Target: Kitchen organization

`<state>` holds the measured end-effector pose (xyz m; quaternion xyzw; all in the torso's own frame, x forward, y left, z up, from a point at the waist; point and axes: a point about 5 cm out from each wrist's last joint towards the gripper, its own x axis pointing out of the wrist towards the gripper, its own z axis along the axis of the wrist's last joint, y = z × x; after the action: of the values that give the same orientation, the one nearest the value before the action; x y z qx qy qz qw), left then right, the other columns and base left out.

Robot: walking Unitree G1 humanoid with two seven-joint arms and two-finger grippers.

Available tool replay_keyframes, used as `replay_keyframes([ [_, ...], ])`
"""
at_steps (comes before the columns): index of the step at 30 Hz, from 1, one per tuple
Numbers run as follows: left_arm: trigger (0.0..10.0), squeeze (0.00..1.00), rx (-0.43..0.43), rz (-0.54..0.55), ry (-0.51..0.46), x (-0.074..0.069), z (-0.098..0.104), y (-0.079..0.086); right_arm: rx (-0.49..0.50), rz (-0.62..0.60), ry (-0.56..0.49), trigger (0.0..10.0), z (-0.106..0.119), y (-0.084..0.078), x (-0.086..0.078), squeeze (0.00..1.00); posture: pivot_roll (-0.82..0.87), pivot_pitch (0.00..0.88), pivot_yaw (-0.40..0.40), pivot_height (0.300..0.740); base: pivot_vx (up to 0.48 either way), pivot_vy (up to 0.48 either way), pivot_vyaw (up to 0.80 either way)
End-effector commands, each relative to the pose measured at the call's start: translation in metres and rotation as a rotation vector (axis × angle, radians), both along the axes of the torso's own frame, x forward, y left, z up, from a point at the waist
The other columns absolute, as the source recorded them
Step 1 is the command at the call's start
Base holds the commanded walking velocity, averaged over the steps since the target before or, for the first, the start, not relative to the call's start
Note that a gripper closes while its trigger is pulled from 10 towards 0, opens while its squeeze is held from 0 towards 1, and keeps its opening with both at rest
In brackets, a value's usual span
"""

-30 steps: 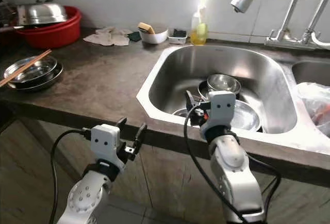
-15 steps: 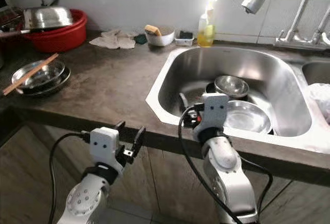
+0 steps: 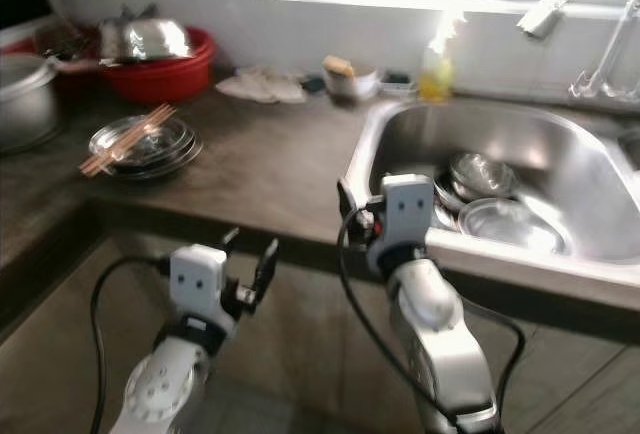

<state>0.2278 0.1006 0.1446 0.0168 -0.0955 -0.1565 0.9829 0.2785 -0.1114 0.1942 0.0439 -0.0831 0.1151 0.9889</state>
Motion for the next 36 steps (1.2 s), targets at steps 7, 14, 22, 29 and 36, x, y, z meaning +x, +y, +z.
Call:
replay_keyframes([
  [7, 10.0, 0.0, -0.008, -0.006, 0.035, -0.003, -0.001, -0.006, -0.008, -0.009, -0.017, 10.0, 0.005, -0.002, 0.0, 0.0, 0.09, 0.05, -0.006, 0.74, 0.0, 0.177, 0.8],
  [14, 10.0, 0.0, -0.018, -0.003, 0.053, 0.0, -0.004, -0.005, -0.013, -0.011, -0.026, 10.0, 0.007, -0.004, 0.001, 0.0, 0.09, 0.045, -0.008, 0.74, 0.0, 0.0, 0.8],
  [22, 10.0, 0.0, 0.011, -0.018, 0.044, 0.0, -0.004, -0.005, 0.013, -0.003, -0.052, 10.0, 0.015, -0.005, 0.005, 0.0, 0.09, 0.039, -0.009, 0.74, 0.13, -0.071, 0.57],
  [29, 10.0, 0.0, 0.021, -0.015, 0.051, 0.0, -0.007, -0.005, 0.037, -0.007, -0.083, 10.0, 0.023, -0.009, 0.009, 0.0, 0.09, 0.032, -0.008, 0.74, 0.354, -0.32, 0.0],
  [36, 10.0, 0.0, 0.003, 0.013, 0.056, 0.003, -0.005, -0.003, 0.038, -0.007, -0.099, 10.0, 0.029, -0.012, 0.012, 0.0, 0.09, 0.03, -0.011, 0.74, 0.116, -0.072, 0.0],
])
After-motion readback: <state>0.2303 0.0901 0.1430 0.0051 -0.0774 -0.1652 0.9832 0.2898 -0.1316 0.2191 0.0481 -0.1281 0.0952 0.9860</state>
